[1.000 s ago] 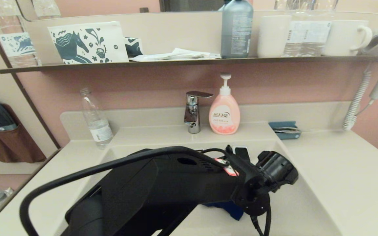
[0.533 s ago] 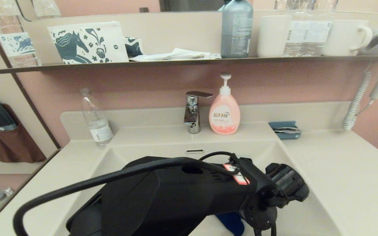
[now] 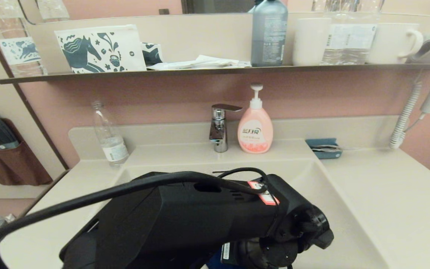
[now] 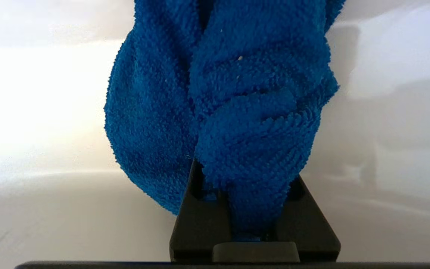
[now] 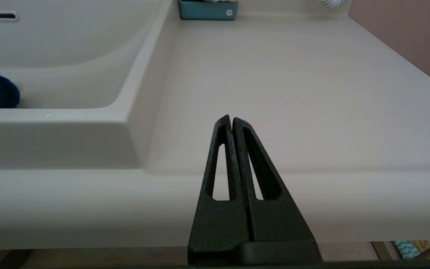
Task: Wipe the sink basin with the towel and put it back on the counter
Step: Wipe the sink
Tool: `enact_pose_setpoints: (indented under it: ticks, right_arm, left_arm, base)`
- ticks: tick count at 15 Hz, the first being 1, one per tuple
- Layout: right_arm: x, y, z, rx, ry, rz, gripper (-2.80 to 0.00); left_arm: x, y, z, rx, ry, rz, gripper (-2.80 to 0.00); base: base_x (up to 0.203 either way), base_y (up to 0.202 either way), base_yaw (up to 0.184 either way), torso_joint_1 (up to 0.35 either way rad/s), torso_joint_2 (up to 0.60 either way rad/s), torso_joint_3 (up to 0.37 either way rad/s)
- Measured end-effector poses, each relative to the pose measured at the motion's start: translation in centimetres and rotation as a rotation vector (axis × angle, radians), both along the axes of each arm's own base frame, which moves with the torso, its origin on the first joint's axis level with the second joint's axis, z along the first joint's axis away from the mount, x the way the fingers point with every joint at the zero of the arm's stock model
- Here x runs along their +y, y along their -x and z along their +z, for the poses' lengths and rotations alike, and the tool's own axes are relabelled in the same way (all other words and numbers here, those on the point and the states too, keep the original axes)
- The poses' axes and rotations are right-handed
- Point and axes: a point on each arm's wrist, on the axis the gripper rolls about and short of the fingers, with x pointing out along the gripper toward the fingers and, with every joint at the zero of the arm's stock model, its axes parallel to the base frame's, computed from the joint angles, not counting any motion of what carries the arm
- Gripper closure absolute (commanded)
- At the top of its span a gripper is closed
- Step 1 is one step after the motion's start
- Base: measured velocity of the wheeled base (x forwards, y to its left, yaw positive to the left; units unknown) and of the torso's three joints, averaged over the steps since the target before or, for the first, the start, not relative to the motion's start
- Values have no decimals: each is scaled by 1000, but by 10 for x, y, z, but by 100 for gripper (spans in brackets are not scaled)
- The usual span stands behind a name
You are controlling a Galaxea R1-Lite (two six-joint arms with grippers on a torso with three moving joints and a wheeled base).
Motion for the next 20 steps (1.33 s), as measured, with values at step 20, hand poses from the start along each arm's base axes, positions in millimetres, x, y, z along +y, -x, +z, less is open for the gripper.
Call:
enact_pose_setpoints:
  ticks: [20]
  right_arm:
    - [0, 0, 0, 0, 0, 0, 0]
  left_arm:
    - [145, -96, -28, -109, -157, 188, 0]
  base:
    - [0, 0, 0, 0, 0, 0]
